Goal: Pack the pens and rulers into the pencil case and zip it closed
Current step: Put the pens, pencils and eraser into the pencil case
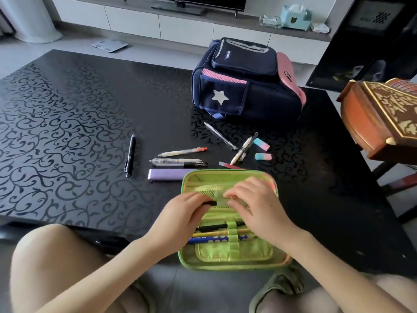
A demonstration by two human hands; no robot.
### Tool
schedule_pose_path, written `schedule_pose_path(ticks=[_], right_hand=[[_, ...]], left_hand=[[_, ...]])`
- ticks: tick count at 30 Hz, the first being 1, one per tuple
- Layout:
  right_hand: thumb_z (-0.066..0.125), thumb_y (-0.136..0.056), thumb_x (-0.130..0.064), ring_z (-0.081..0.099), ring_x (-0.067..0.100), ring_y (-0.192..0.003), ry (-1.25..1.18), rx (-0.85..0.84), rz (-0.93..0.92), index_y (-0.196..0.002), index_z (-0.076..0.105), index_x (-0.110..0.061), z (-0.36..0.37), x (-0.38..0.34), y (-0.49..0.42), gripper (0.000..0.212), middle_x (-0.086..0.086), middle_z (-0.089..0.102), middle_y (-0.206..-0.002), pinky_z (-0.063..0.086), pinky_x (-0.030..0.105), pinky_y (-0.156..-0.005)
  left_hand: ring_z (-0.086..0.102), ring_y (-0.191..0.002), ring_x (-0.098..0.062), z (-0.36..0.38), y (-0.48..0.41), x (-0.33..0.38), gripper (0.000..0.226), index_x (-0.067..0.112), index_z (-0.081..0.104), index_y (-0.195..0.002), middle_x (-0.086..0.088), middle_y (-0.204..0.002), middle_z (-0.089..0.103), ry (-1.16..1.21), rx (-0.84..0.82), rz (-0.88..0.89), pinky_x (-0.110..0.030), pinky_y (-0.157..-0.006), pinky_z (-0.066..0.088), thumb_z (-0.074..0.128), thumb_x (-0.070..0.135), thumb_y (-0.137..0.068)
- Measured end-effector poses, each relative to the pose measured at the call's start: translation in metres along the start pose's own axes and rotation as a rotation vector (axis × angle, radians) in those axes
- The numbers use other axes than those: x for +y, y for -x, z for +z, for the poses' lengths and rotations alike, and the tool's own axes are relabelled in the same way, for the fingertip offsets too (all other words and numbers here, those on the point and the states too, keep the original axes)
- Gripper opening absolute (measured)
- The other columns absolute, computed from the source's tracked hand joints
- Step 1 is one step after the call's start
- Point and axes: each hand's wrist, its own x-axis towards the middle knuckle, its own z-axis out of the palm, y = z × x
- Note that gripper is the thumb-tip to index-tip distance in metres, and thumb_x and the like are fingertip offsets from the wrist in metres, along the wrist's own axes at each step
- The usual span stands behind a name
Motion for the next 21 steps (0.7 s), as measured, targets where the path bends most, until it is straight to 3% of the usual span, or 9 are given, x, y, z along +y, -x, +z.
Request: schedule_pose_path(ticks=[3,7,12,17,21], right_hand=[[0.049,-0.084,-0.045,0.054,0.008,-0.095,-0.033,-0.053,0.138,-0.106,0.066,-0.021,0.006,0.004,0.036,0.037,-0.011,0.065,-0.097,0.043,0.027,-0.087],[0.048,-0.084,-0.041,0.058,0.014,-0.092,0.011,-0.043,0.263,-0.098,0.068,-0.019,0.018,0.014,0.074,0.033,-0.009,0.065,-0.095,0.046,0.029,-0.081],[0.050,-0.083,-0.036,0.056,0.012,-0.087,0.048,0.000,0.278,-0.092,0.069,-0.019,0.023,0.013,0.092,0.027,-0.010,0.066,-0.092,0.037,0.023,-0.079],[0.049,-0.083,-0.034,0.057,0.014,-0.090,0.046,-0.009,0.290,-0.093,0.068,-0.019,0.024,0.014,0.094,0.026,-0.009,0.065,-0.094,0.045,0.028,-0.078],[0.050,-0.083,-0.030,0.057,0.016,-0.089,0.030,0.024,0.322,-0.090,0.068,-0.018,0.027,0.021,0.091,0.022,-0.008,0.064,-0.092,0.049,0.034,-0.078]], left_hand=[[0.052,-0.078,-0.004,0.000,0.043,-0.008,0.033,0.018,0.067,-0.098,0.015,-0.081,0.061,0.046,0.024,-0.052,-0.011,-0.072,0.040,0.043,0.037,-0.087],[0.039,-0.069,0.001,-0.004,0.084,-0.021,0.034,0.023,0.070,-0.095,0.029,-0.071,0.043,-0.103,0.039,-0.023,-0.011,-0.064,0.037,0.042,0.042,-0.091],[0.038,-0.067,-0.003,-0.002,0.086,-0.020,0.030,0.022,0.072,-0.095,0.015,-0.070,0.057,-0.202,0.012,0.019,-0.017,-0.061,0.040,0.045,0.033,-0.088],[0.048,-0.070,-0.012,0.003,0.070,-0.013,0.024,0.024,0.072,-0.088,0.010,-0.075,0.057,-0.226,-0.047,0.056,-0.019,-0.061,0.041,0.050,0.031,-0.083],[0.047,-0.069,-0.009,0.008,0.060,-0.008,0.021,0.029,0.071,-0.085,0.009,-0.072,0.056,-0.204,-0.119,0.093,-0.018,-0.058,0.040,0.052,0.033,-0.079]])
